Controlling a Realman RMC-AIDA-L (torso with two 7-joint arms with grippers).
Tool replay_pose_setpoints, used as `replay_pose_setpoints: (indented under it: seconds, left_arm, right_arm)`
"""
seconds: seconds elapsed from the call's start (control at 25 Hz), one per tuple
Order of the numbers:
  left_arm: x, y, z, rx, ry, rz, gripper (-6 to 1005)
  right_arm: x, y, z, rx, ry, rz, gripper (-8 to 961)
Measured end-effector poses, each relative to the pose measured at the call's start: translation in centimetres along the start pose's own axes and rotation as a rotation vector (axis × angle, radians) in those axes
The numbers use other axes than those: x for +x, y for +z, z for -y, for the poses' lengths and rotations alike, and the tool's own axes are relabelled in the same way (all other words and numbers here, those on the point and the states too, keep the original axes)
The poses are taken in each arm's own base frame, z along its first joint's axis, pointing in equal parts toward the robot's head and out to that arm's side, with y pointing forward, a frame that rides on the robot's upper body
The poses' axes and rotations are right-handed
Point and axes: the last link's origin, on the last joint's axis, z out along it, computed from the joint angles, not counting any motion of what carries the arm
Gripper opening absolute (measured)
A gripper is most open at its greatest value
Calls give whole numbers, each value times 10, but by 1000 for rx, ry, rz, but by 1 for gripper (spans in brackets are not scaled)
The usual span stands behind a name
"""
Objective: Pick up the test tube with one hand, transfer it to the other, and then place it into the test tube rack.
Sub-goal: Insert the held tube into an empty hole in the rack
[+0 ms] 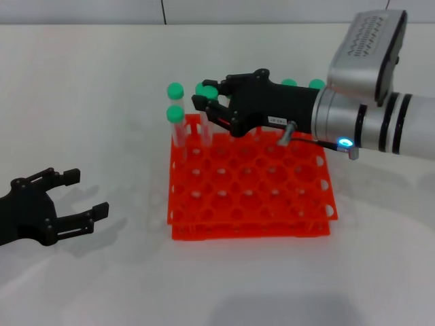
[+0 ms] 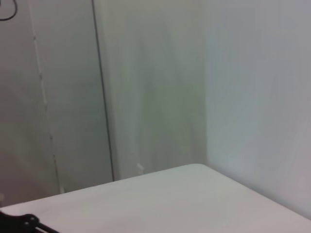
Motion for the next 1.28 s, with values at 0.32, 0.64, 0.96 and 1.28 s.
replay_pose_setpoints:
  seconds: [0.32,0.64,0.96,1.28]
  left_arm:
    - [0,1,0,-1,5,-3,874]
    - [0,2,2,8,8,-1,874]
    - [1,2,3,9,11,-2,874]
    - [1,2,4,12,12,0,874]
  right_arm:
    - [-2,8,-3,-27,-22,-18,252]
    - [-1,10,0,-16,-34,-27,251]
    - [-1,9,0,-13,-36,-29,261]
    - [-2,8,2,-5,-30,-20,271]
